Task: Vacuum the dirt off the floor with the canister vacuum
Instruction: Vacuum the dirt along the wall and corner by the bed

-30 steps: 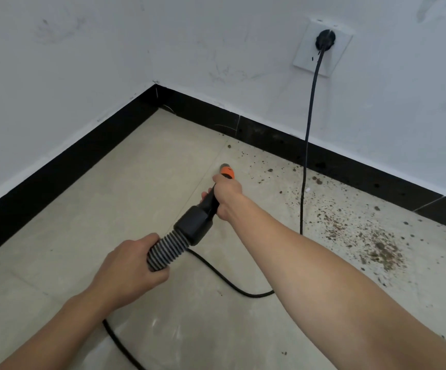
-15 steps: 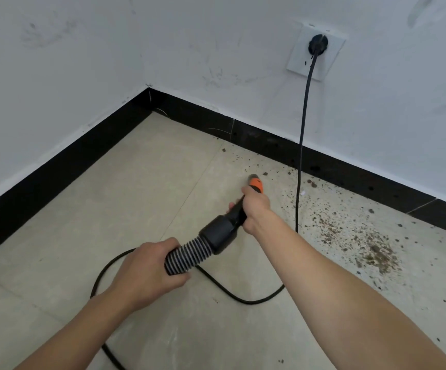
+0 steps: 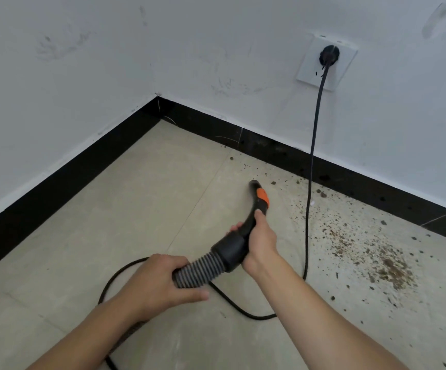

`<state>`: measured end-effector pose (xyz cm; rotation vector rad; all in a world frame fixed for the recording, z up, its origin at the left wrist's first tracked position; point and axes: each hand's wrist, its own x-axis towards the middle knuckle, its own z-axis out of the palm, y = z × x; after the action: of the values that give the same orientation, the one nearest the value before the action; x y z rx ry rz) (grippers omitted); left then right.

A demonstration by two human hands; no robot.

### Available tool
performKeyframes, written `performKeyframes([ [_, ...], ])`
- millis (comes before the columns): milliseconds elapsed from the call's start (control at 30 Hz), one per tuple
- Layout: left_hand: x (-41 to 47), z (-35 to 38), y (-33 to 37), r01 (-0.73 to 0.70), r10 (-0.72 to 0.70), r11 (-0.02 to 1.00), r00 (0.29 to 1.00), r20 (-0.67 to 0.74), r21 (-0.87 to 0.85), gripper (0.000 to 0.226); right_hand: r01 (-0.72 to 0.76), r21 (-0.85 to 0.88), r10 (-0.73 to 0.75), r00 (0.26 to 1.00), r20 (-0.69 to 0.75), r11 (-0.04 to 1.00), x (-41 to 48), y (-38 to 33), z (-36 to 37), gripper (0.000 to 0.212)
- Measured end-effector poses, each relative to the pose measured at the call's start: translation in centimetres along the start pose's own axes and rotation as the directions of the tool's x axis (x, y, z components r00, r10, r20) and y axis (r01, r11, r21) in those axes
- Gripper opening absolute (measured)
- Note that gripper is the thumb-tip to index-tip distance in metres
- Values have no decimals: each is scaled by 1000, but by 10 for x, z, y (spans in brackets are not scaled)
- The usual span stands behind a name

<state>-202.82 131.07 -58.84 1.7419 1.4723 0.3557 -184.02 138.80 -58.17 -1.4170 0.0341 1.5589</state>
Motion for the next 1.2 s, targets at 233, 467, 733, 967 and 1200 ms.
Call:
performKeyframes([
  [233, 57, -23, -64, 235, -205, 888, 972, -118, 394, 64, 18, -308, -18, 1000, 3, 951, 27, -49, 29, 39],
  [467, 135, -44, -106, 271, -179, 771, 961, -212, 576, 76, 123, -552, -99, 992, 74, 825, 48, -82, 61, 27],
  [733, 199, -39, -119, 323, -89, 794, 900, -427, 514, 77, 200, -561, -137, 979, 152, 804, 88, -75, 96, 22],
  [967, 202, -44, -116, 342, -122, 808, 894, -432, 480, 64, 173, -647, -6, 968, 252, 742, 97, -83, 124, 27],
  [1200, 205, -46, -117, 374, -173, 797, 894, -413, 474, 65, 241, -788, 140, 914, 380, 567, 118, -92, 194, 27],
])
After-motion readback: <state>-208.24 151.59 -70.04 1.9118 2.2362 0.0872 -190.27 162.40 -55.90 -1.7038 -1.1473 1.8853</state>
